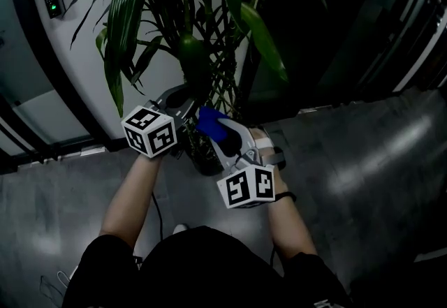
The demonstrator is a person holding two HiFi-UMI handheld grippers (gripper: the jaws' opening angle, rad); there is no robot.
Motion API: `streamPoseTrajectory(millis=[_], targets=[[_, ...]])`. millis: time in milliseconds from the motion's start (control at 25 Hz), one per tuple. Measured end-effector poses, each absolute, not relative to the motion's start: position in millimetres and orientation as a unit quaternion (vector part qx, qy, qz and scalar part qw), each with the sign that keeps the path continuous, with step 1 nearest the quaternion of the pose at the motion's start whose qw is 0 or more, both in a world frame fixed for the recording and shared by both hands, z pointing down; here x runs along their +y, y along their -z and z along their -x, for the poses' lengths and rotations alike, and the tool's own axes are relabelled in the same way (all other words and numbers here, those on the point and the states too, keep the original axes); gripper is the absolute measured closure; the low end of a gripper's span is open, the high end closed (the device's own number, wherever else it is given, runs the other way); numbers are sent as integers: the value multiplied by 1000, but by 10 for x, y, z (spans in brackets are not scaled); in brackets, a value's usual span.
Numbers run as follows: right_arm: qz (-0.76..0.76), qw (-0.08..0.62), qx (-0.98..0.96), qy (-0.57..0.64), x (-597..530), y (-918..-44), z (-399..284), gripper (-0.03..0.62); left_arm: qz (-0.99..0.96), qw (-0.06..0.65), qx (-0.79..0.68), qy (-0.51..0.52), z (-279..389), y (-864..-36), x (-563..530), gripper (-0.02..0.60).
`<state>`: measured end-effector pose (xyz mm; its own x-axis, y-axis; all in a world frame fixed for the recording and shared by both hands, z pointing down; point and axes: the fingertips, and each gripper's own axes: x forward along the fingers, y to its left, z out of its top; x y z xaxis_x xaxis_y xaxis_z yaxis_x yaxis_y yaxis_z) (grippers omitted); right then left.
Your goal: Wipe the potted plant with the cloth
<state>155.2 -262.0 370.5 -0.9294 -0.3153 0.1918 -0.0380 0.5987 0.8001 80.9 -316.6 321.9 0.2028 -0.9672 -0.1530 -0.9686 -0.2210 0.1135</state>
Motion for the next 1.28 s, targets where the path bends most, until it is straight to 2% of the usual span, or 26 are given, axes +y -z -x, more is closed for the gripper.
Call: streamPoseTrajectory(millis=[440, 680, 920, 1120, 1280], targets=[[-38, 140, -925, 352, -2382, -4072, -1995, 485, 716, -54, 691, -85, -1121, -3916, -2671, 575], [-27, 155, -928, 339, -2323, -4237, -2096, 485, 706, -76, 699, -82, -1284, -4239, -2489, 575], [-61, 155, -929, 332, -2508, -3983, -2166, 485, 711, -52, 695, -95, -1180, -3930, -2597, 575], [-107, 178, -922, 327, -2925, -3937, -2341, 485, 744, -21, 661, -97, -1358, -3754, -2804, 575], [-121, 165, -924, 322, -3301, -3946, -2420, 485, 744, 1, 664, -78, -1413, -3681, -2976, 575]])
